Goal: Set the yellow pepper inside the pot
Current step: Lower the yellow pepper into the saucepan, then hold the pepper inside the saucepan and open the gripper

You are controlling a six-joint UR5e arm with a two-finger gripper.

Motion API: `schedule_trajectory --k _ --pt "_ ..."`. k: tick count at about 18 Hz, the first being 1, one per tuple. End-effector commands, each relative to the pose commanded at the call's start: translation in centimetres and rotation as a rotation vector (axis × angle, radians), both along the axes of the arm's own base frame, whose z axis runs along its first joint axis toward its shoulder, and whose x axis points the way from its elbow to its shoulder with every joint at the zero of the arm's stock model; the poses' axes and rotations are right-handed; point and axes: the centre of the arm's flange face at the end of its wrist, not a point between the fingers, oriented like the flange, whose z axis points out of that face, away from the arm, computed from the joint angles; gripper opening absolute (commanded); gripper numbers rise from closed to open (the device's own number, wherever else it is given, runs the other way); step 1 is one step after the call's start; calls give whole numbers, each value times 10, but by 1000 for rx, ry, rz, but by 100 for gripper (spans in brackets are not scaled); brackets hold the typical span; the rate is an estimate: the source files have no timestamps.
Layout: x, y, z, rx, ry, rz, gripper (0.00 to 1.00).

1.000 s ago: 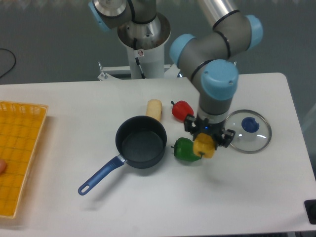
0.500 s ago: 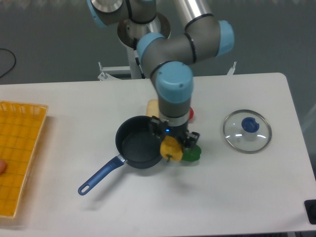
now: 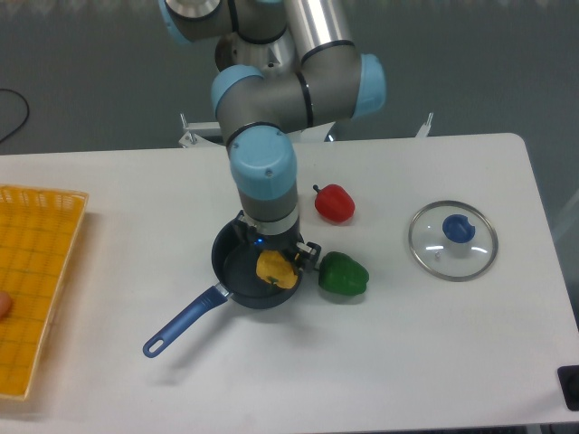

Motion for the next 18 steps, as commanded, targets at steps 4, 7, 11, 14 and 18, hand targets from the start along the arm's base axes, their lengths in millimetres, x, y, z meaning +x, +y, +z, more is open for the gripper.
schedule_trajectory --k 4,7,11,14,18 --pt "15 9 -10 -27 8 -28 56" --pt "18 9 -14 -33 4 -33 56" --pt "25 2 -25 -53 -14 -44 56" --pt "24 -1 -31 -82 2 -47 56" --pt "26 0 -36 -88 -1 -51 56"
